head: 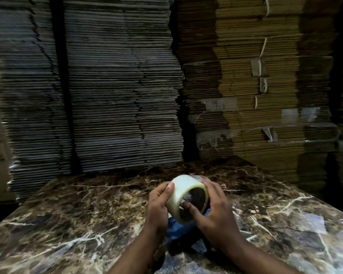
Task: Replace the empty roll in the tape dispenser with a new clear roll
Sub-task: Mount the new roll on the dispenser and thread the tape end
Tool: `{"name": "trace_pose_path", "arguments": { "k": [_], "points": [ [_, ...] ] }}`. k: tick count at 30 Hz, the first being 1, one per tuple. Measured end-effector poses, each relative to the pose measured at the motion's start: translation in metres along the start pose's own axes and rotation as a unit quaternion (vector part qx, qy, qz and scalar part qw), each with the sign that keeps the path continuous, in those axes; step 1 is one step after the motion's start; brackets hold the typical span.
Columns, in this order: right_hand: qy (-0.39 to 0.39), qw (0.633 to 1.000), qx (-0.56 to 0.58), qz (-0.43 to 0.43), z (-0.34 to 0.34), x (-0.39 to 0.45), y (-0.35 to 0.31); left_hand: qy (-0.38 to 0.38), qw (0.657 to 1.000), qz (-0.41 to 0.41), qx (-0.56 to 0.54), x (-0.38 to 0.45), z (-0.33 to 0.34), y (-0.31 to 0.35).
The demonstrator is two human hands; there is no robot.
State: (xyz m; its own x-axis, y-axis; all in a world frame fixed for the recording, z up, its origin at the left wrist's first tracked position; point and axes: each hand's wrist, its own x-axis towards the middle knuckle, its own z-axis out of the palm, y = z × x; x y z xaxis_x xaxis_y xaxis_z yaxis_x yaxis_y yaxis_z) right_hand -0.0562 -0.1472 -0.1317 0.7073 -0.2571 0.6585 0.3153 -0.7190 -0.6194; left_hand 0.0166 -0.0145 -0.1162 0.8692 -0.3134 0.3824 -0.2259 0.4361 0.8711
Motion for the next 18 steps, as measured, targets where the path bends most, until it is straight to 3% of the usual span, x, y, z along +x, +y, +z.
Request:
{"name": "trace_pose_path", "arguments": {
  "k": [8, 15, 18],
  "points": [
    [0.046, 0.995, 0.078, -0.037, -0.002, 0.002, 0.009, 0.040, 0.998, -0.023, -0.036, 0.000, -0.002, 0.009],
    [-0.023, 0.987, 0.156, -0.026, -0.001, 0.000, 0.012, 0.115, 0.981, -0.089, -0.129, 0.008, -0.020, 0.014],
    [-0.064, 0.981, 0.182, -0.004, -0.003, 0.000, 0.011, 0.106, 0.970, -0.130, -0.173, 0.010, -0.027, 0.007]
  ]
}}
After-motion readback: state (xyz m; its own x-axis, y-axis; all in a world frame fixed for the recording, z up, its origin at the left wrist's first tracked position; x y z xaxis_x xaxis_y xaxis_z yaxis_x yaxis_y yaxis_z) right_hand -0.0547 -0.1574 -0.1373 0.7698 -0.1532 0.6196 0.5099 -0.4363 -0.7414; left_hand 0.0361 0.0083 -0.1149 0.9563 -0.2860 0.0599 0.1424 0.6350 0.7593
